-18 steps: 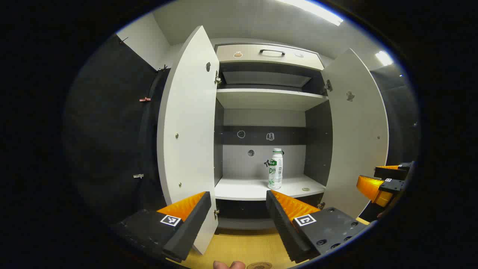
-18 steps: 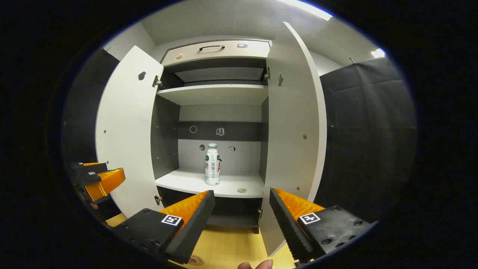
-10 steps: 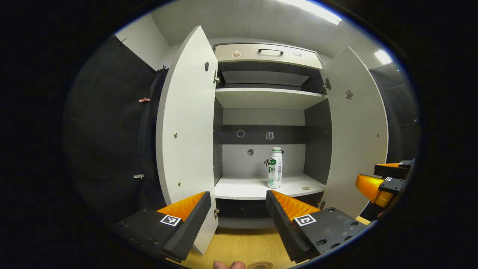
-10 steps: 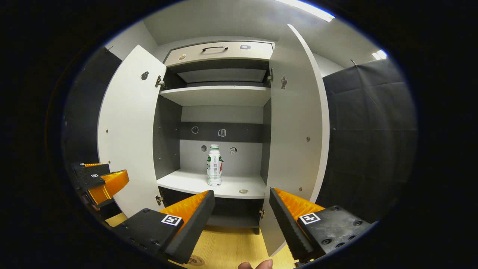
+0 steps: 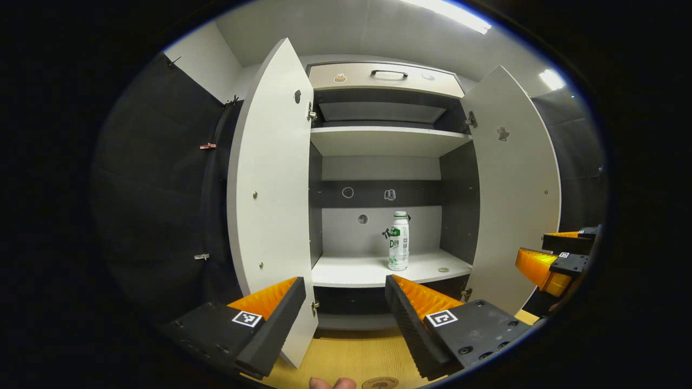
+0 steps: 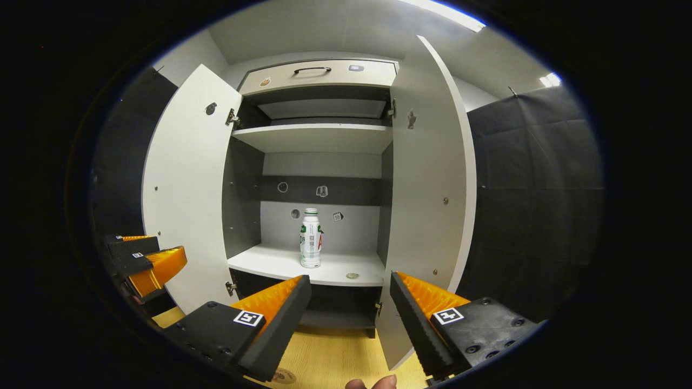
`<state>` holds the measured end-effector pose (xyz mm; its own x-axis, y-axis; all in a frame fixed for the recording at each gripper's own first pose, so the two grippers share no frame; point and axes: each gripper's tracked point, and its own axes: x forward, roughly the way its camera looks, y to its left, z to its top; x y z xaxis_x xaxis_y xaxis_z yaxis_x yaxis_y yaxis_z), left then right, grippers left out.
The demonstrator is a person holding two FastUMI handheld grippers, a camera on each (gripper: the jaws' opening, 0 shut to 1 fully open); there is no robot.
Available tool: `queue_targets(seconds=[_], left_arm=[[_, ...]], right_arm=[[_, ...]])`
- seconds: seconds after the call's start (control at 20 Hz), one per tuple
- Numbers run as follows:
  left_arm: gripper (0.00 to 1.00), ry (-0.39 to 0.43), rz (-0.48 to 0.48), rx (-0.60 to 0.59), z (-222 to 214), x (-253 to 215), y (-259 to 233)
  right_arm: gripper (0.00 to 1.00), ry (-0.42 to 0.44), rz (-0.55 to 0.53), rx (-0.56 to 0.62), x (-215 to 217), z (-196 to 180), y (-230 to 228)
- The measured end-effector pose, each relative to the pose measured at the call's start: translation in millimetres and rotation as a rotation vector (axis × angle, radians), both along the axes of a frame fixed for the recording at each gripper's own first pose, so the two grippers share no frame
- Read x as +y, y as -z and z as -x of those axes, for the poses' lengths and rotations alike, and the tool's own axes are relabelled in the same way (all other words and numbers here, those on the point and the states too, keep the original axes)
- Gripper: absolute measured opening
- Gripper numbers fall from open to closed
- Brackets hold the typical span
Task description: Grasp the bottle in the cabinet with the left hand and place it on the coaster, then close the right door with the right hand and the left door with the left hand.
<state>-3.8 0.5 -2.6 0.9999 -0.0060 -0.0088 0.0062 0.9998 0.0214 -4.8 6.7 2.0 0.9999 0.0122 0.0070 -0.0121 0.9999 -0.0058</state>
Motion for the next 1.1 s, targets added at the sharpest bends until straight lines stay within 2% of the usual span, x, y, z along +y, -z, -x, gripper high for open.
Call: queue_targets(seconds=[0.6,0.8,1.1], left_arm=[[0.94,0.034,0.019,-0.018,-16,-20,-3],[0.95,0.075,0.035,-0.025,-40,-44,-7],[0.95,0.123,0.009,-0.056,-100,-86,-16]], right_arm=[[0.98,0.000,-0.002,-0.014,-9,-1,-5],[0.98,0.006,-0.008,-0.019,-16,0,-9],[0.98,0.012,-0.021,-0.019,-30,-1,-4]])
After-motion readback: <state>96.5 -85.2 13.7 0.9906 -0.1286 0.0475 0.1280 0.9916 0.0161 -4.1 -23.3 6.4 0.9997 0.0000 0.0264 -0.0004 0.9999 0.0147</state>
